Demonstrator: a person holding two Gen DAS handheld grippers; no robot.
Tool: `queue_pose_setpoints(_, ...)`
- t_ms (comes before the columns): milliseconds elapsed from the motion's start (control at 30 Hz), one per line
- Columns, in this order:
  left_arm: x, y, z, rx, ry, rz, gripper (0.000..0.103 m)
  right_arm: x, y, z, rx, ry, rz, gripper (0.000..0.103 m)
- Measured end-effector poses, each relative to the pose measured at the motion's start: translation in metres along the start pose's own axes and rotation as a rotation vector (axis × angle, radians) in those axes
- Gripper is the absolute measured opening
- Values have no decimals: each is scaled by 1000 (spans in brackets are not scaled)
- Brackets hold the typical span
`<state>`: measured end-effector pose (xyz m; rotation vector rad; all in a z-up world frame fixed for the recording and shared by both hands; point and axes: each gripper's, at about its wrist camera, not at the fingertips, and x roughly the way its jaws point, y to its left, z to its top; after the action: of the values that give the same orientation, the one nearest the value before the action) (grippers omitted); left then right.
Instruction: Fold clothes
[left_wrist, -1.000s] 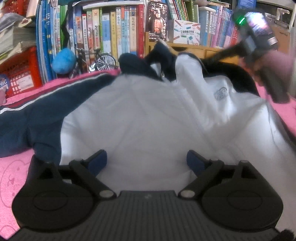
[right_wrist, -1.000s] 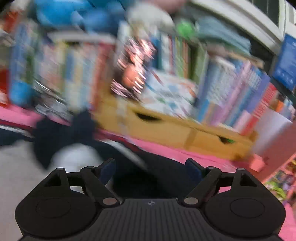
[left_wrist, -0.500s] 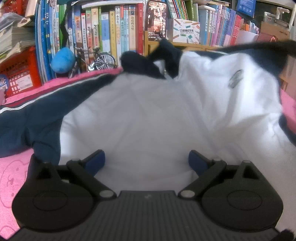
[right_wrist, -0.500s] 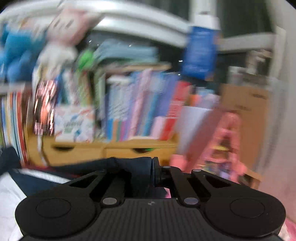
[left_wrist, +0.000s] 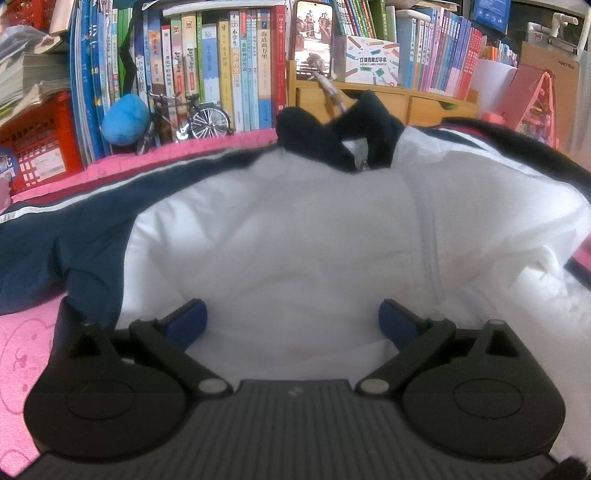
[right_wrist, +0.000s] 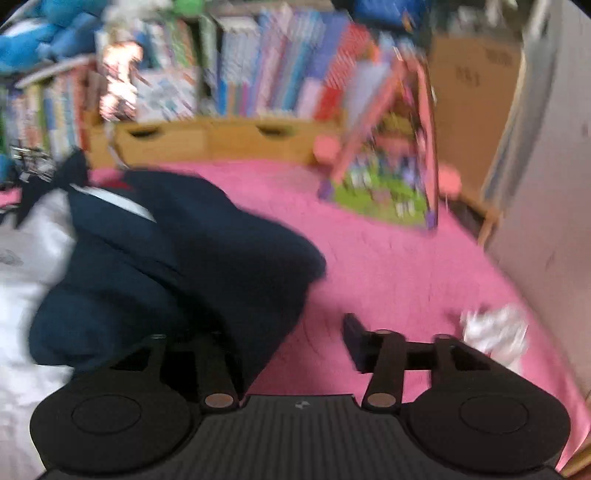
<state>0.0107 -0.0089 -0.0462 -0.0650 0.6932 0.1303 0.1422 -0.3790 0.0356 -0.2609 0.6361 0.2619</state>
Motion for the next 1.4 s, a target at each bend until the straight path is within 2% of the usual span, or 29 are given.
queue_pose_setpoints(133, 0, -1, 0, 0, 0, 1, 101, -28, 28, 34, -80, -163, 121, 85)
queue_pose_setpoints(200, 0, -1, 0, 0, 0, 0, 101, -12, 50, 57, -108, -204, 138, 85)
queue_pose_setpoints(267, 0, 0, 0, -3, 0, -1, 101, 23, 79, 77, -114, -183, 117, 85)
queue_pose_setpoints(400, 0, 0, 0, -8, 2, 0, 102, 116, 125, 103, -112, -40, 93, 77)
queue_pose_setpoints(467, 1, 0, 0, -9, 2, 1, 103, 153, 135, 108, -85, 32, 38, 69)
queue_pose_setpoints(533, 1, 1, 0, -10, 3, 1, 103, 176, 136, 107, -40, 110, 32, 29)
queue_pose_setpoints(567, 1, 0, 0, -11, 3, 1, 103, 180, 133, 104, -17, 142, 37, 21)
queue_pose_setpoints(667, 2, 0, -1, -14, 2, 1, 103, 162, 121, 98, 5, 72, 13, 13)
queue_pose_setpoints(767, 1, 1, -1, -14, 2, 1, 103, 125, 91, 103, 95, -79, -85, 9)
queue_pose_setpoints(900, 1, 1, 0, -13, 2, 2, 103, 63, 12, 88, 318, -320, -277, 9)
queue_pose_setpoints(967, 0, 1, 0, -12, 2, 2, 103, 39, -32, 66, 401, -348, -343, 9)
queue_pose_setpoints(1000, 0, 1, 0, -12, 2, 2, 103, 27, -53, 55, 441, -360, -375, 10)
queue_pose_setpoints(1033, 1, 1, 1, -11, 2, 2, 103, 23, -73, 44, 463, -330, -398, 12)
queue_pose_setpoints(1100, 1, 1, 1, -11, 2, 3, 103, 26, -100, 23, 499, -223, -411, 16)
queue_pose_setpoints(1167, 0, 0, 1, -10, 2, 4, 103, 29, -126, 1, 534, -112, -420, 28)
queue_pose_setpoints(1233, 0, 0, 1, -8, 2, 4, 103, 29, -128, -12, 524, -69, -395, 64)
queue_pose_setpoints(1300, 0, 0, 0, -6, 1, 5, 103, 26, -119, -21, 480, -60, -369, 72)
queue_pose_setpoints(1400, 0, 1, 0, -3, 1, 6, 103, 11, -89, -20, 397, -74, -331, 75)
